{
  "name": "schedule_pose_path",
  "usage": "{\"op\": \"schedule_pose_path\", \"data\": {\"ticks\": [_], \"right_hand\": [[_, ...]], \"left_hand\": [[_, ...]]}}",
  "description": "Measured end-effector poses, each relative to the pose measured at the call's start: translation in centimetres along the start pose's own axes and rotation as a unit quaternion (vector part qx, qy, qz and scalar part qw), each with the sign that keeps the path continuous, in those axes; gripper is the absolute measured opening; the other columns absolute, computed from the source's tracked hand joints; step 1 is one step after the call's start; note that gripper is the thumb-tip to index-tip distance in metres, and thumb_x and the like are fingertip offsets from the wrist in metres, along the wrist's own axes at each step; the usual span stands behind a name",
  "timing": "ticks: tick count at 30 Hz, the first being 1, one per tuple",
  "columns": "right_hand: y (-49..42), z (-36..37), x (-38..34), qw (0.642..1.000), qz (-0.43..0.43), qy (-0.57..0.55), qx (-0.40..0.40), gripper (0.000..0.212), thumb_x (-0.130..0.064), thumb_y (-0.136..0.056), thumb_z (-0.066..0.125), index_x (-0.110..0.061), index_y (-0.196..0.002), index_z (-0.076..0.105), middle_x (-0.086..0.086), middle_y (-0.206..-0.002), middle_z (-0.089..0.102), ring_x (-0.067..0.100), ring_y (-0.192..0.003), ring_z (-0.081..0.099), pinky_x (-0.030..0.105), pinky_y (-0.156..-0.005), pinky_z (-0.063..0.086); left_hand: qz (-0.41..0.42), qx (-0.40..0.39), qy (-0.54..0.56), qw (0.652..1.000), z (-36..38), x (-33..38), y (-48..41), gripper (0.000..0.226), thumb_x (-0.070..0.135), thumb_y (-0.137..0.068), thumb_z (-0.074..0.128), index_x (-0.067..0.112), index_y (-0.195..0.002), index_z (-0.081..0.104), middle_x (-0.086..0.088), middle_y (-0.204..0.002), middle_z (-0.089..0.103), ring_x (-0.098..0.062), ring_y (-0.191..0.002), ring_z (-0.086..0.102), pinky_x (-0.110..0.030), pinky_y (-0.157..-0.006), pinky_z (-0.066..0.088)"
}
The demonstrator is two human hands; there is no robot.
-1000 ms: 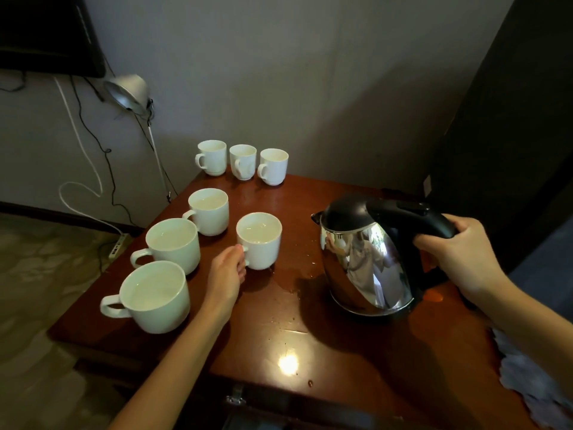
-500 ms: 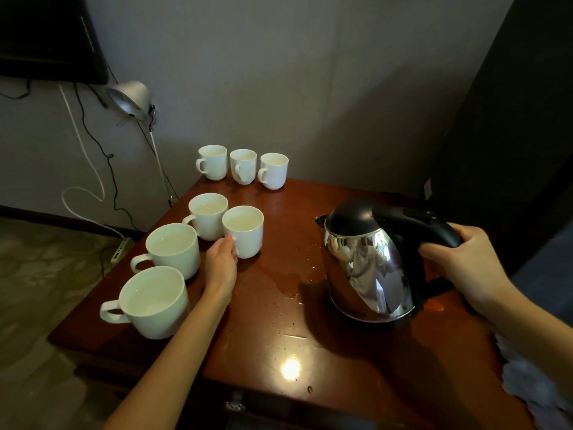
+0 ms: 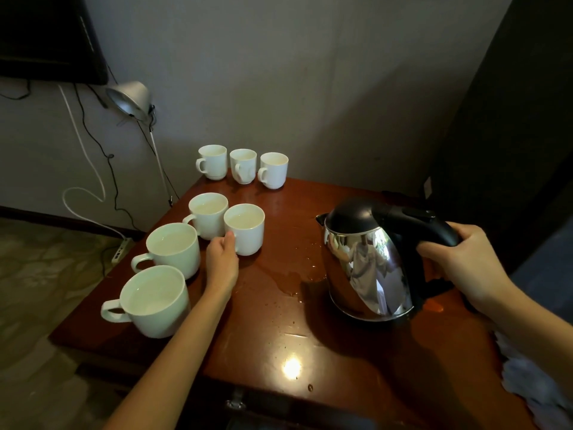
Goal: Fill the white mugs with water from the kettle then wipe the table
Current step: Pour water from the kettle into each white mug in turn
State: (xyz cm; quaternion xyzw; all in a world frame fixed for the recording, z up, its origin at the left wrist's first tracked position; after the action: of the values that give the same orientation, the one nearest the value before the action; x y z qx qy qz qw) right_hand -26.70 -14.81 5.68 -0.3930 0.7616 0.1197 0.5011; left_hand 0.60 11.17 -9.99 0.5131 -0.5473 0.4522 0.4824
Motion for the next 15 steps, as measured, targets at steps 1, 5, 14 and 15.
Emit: {"op": "schedule_pose_path", "data": {"ticks": [1,5,14,15], "right_hand": [[0.1,0.0,0.0,1.0,0.005,0.0,-0.002,0.016,0.002,-0.077,0.064,-0.014,-0.076,0.062,0.003,-0.052,0.051,0.007,-0.039,0.049,0.027,-0.046,0.04],[0.2,0.0,-0.3,1.0,0.015,0.01,-0.011,0.013,0.0,-0.078,0.063,-0.013,-0.078,0.062,0.008,-0.055,0.051,0.006,-0.037,0.048,0.021,-0.039,0.039],[0.1,-0.1,-0.2,0.999,0.015,0.032,-0.022,0.01,-0.002,-0.078,0.064,-0.01,-0.074,0.062,0.009,-0.052,0.05,0.01,-0.037,0.047,0.017,-0.036,0.037],[0.0,-0.1,-0.2,0.999,0.014,0.036,-0.026,0.009,-0.003,-0.079,0.064,-0.01,-0.075,0.062,0.009,-0.052,0.05,0.011,-0.038,0.048,0.017,-0.037,0.037]], "left_hand": [[0.009,0.012,-0.01,1.0,-0.3,0.1,0.2,0.038,0.044,-0.095,0.04,0.015,-0.072,0.049,-0.007,-0.07,0.054,-0.019,-0.064,0.05,-0.036,-0.065,0.043],[0.021,0.046,-0.033,0.998,-0.8,0.8,2.4,0.053,0.057,-0.081,0.051,0.012,-0.109,0.052,-0.015,-0.117,0.051,-0.022,-0.09,0.057,-0.039,-0.084,0.052],[0.237,0.012,-0.006,0.971,3.3,10.3,6.9,0.043,0.008,-0.088,0.058,0.015,-0.128,0.044,-0.008,-0.139,0.029,-0.021,-0.125,0.042,-0.032,-0.1,0.044],[0.221,0.01,0.032,0.975,4.0,11.6,5.8,0.039,0.005,-0.089,0.056,0.013,-0.126,0.046,-0.008,-0.137,0.031,-0.018,-0.12,0.044,-0.027,-0.097,0.043]]}}
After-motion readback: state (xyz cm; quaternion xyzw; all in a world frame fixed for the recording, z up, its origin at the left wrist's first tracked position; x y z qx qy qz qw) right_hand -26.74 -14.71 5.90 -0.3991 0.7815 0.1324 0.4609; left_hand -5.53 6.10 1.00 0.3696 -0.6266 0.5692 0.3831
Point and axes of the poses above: each hand's wrist, its own y-axis away from the middle knuckle, its own z-axis out of the palm, x = y × z, the point moved 9 cm from there along -y, towards the middle knuckle
